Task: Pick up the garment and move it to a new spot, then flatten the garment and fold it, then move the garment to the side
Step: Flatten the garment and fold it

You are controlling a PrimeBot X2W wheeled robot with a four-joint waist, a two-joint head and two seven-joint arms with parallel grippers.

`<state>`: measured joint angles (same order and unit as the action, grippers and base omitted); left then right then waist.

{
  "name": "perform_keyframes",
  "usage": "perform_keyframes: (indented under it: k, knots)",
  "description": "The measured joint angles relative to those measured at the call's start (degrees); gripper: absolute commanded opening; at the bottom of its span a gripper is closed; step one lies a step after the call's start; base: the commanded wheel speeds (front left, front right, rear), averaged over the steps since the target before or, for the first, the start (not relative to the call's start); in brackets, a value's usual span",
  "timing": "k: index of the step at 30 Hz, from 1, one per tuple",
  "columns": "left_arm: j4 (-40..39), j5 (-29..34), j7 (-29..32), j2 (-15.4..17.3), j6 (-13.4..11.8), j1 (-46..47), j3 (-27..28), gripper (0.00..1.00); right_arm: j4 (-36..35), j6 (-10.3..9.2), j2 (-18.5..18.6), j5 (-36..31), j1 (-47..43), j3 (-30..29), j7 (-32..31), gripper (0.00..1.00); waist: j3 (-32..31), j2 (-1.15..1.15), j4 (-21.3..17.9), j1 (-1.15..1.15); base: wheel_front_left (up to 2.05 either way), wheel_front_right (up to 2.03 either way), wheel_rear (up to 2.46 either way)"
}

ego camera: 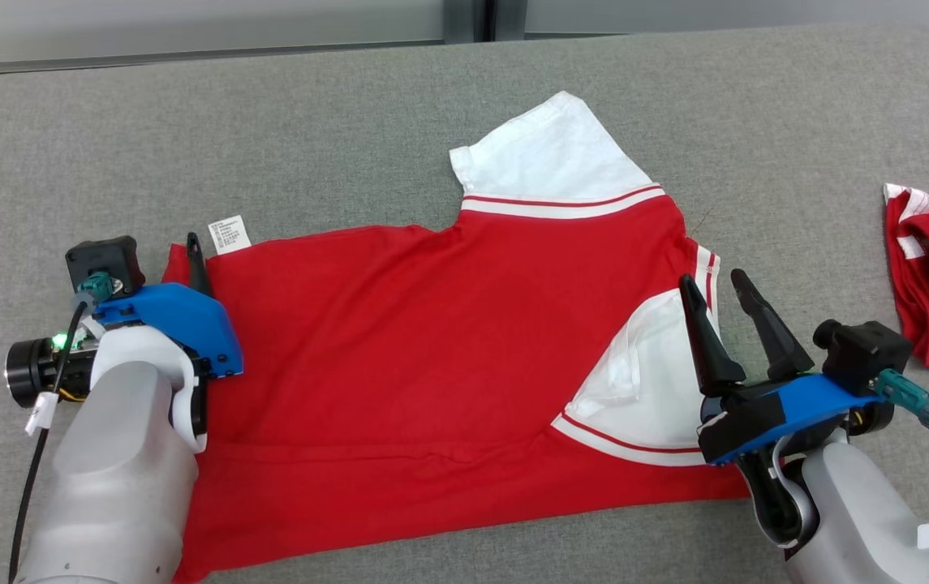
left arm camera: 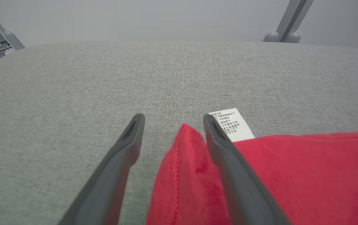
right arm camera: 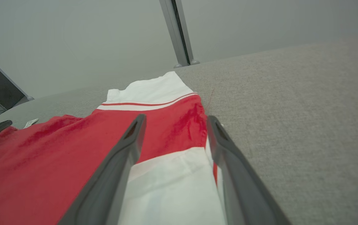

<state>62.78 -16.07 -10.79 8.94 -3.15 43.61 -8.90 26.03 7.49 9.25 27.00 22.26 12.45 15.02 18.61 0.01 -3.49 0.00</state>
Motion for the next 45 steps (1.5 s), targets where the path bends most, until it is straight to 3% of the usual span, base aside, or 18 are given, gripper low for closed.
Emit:
perform_keyframes:
  k: [8, 30, 31, 32, 33, 34, 35, 42, 45]
  knots:
    - [1.0, -1.8, -1.2, 1.3, -0.6, 0.1, 1.3, 1.00, 0.2, 0.00, -0.5, 0.4, -0.3, 0.1, 0.0, 1.00, -0.5, 0.00, 0.1, 0.00, 0.00, 0.00, 0.00]
    - [4.7, -2.1, 1.6, 0.6, 2.2, 1.2, -1.7, 0.94, 0.6, 0.00, -0.4, 0.5, -0.2, 0.4, 0.0, 1.00, 0.9, 0.00, -0.9, 0.00, 0.00, 0.00, 0.00]
    - [4.9, -1.9, 1.6, 0.6, 2.2, 1.2, -2.3, 0.91, 0.6, 0.00, -0.4, 0.5, -0.2, 0.4, 0.0, 1.00, 0.9, -0.01, -1.0, -0.01, 0.00, 0.00, 0.00]
    - [5.1, -1.6, 1.6, 0.7, 2.3, 1.2, -2.7, 0.77, 0.7, 0.00, -0.4, 0.5, -0.2, 0.3, 0.0, 1.00, 1.0, -0.01, -1.0, -0.01, 0.00, 0.00, 0.00]
    - [5.5, -1.5, 1.7, 0.6, 2.7, 1.3, -3.0, 0.42, 0.8, 0.00, -0.4, 0.5, -0.2, 0.3, 0.0, 1.00, 1.1, -0.02, -1.0, -0.01, 0.00, 0.00, 0.00]
    - [5.7, -1.4, 1.8, 0.5, 2.8, 1.3, -3.3, 0.27, 0.8, 0.00, -0.4, 0.5, -0.2, 0.2, 0.0, 1.00, 1.1, -0.02, -1.0, -0.01, 0.00, 0.00, 0.00]
    - [5.9, -1.0, 2.0, 0.5, 2.8, 1.3, -3.6, 0.00, 0.8, 0.00, -0.4, 0.5, -0.2, 0.2, 0.0, 1.00, 1.2, -0.02, -1.0, -0.01, 0.00, 0.00, 0.00]
    - [6.5, -1.5, 1.4, 0.0, 3.1, 1.4, -4.3, 0.00, 1.0, 0.00, -0.1, 0.5, 0.0, -0.8, 0.0, 1.00, 0.8, -0.02, -0.4, -0.01, 0.00, 0.00, 0.00]
    - [6.1, -1.6, -0.9, -0.5, 2.0, 1.3, -4.2, 0.00, 1.1, 0.00, 0.8, 0.5, 1.1, -1.7, 0.0, 1.00, 0.5, -0.01, 0.7, 0.00, 0.00, 0.00, 0.00]
